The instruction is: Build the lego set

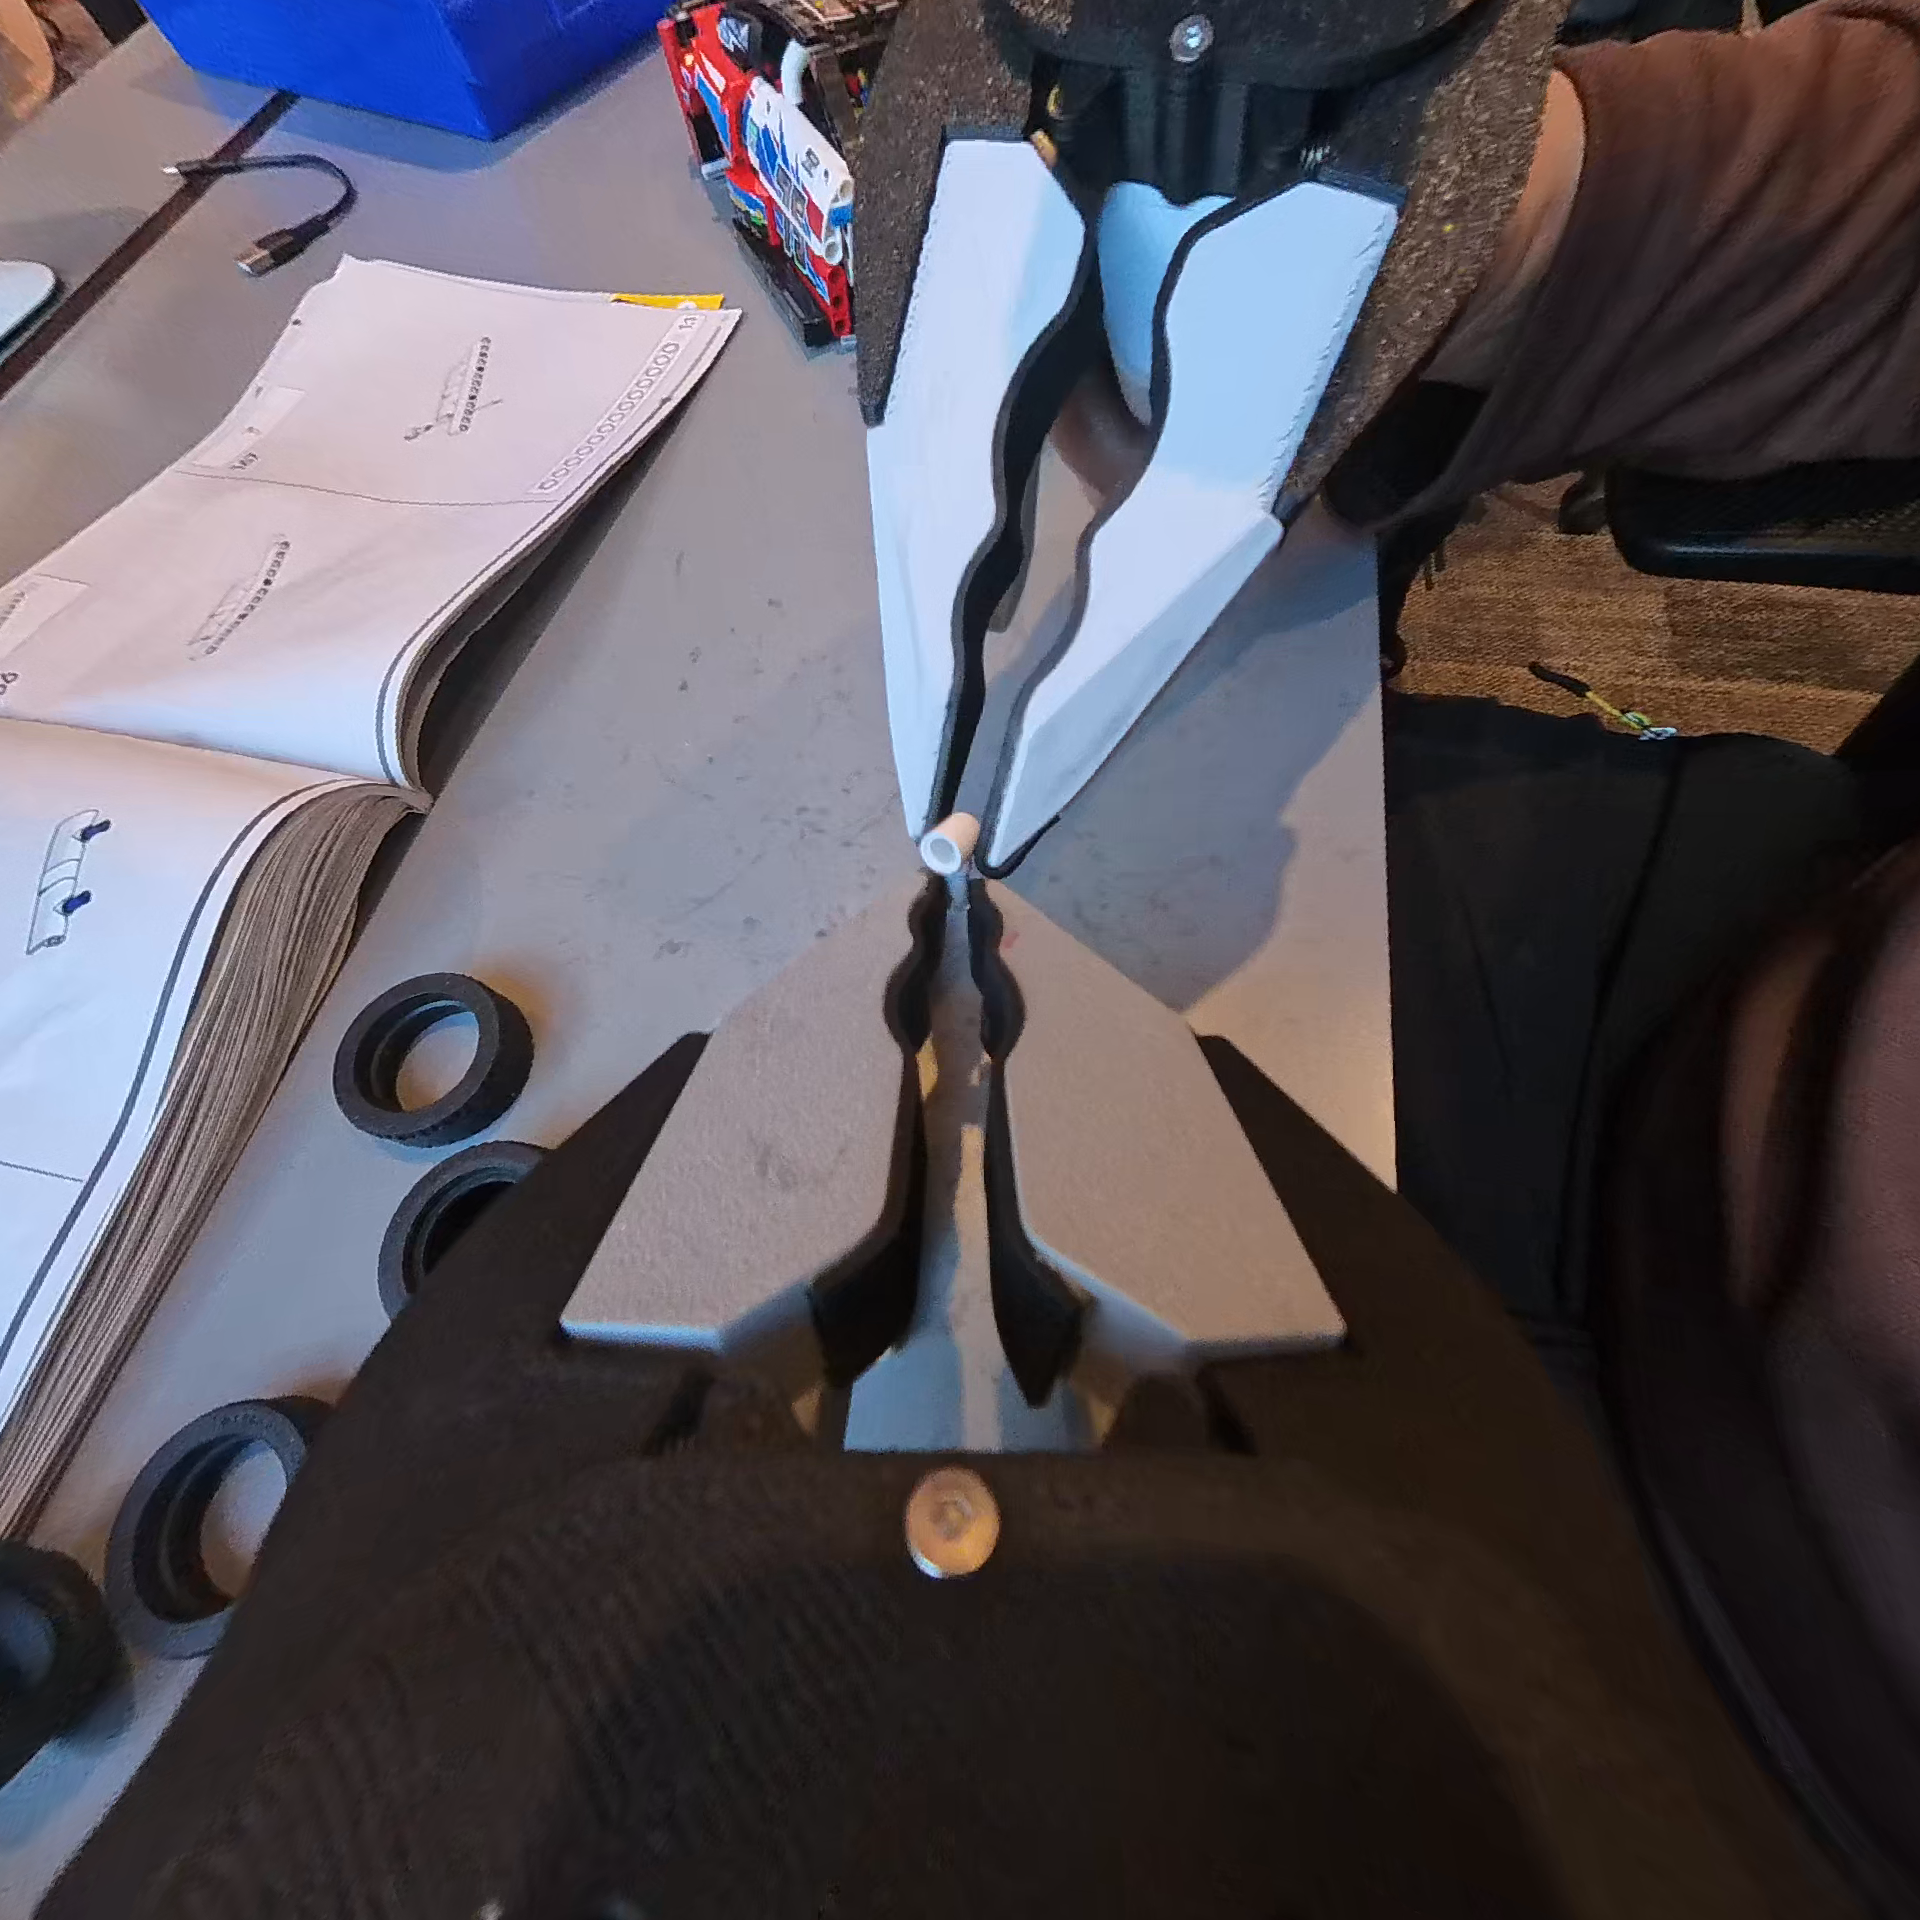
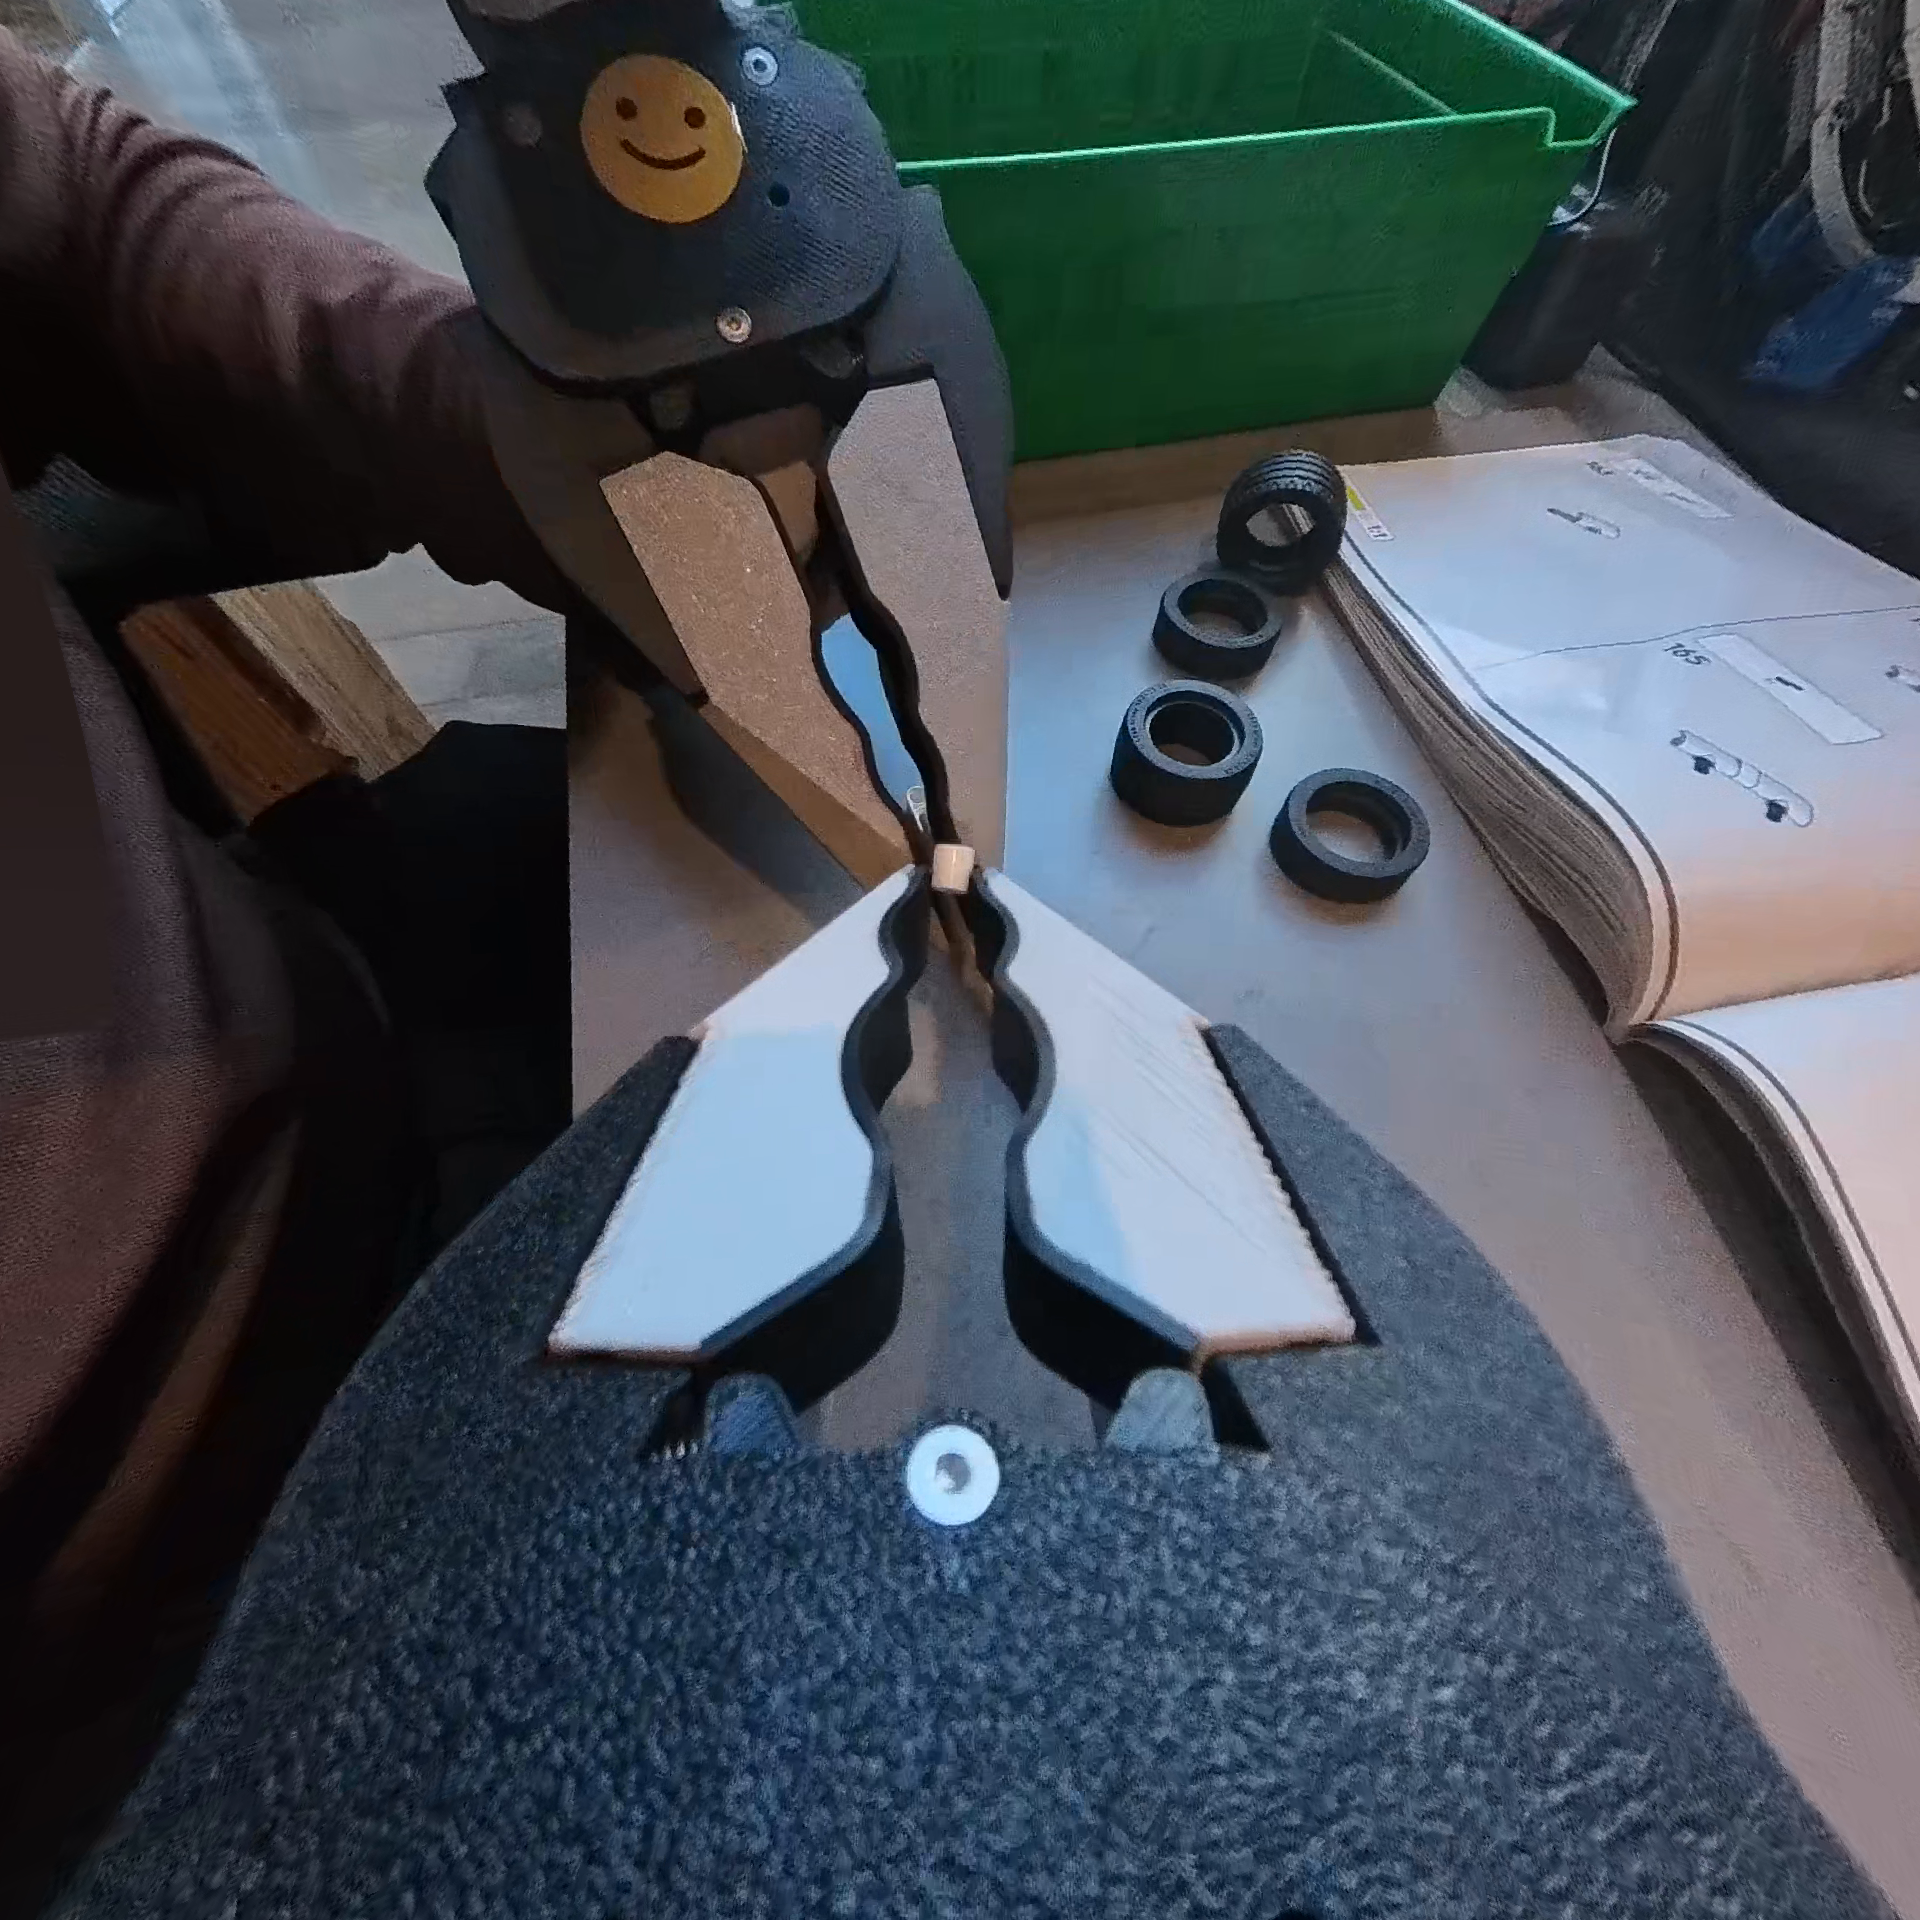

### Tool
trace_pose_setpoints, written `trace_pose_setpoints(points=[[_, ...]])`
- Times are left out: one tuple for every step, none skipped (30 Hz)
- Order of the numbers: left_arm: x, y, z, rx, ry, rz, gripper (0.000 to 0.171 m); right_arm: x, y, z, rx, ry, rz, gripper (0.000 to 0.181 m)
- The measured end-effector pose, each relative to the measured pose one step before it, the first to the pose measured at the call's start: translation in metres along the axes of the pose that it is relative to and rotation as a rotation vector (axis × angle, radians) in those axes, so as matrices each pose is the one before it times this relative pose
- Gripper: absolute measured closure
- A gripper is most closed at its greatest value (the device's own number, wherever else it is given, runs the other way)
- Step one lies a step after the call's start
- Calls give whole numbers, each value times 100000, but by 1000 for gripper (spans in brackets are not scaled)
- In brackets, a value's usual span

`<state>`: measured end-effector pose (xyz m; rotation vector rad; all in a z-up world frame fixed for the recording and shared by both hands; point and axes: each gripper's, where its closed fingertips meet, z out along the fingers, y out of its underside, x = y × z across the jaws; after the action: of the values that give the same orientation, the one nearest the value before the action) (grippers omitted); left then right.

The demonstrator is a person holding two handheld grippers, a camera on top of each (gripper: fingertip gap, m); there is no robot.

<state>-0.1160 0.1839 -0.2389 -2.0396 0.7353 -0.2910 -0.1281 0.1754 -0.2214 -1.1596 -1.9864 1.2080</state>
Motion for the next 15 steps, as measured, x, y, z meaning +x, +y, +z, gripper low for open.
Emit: trace_pose_setpoints(points=[[1,114,32,-635,197,-262,170,-4,95,52,-639,271,-380,174],[25,46,46,108,258,-276,171,-2,50,53,-207,161,-76,174],[27,17,23,336,319,-374,171,-13,20,29,86,80,-110,173],[35,95,33,-181,391,-354,170,-14,59,21,-251,10,-91,173],[25,96,43,-419,249,-232,171,-8,76,48,-440,5,-45,173],[-20,92,41,-390,-134,46,170,2,69,58,-322,226,-257,173],[-30,107,35,-518,-280,209,170,24,78,63,-323,306,-427,173],[-13,138,60,-775,-101,105,170,5,120,83,-402,55,-277,173],[-8,162,87,-820,57,-288,170,12,156,78,-488,-119,-172,174],[-21,185,92,-1049,356,-995,170,61,224,98,-694,-60,118,174],[-158,255,47,-1570,133,-1037,170,179,330,133,-1217,72,1315,174],[-269,424,-27,-2361,-62,-348,170,292,354,95,-1145,228,2477,174],[-430,579,-29,-2837,-622,-10,163,332,324,9,-777,121,2169,174],[-463,716,21,-3256,-504,-125,153,314,387,-58,-971,66,1240,174],[-477,705,60,-2652,-753,-209,149,426,543,-27,-1849,821,830,174]])
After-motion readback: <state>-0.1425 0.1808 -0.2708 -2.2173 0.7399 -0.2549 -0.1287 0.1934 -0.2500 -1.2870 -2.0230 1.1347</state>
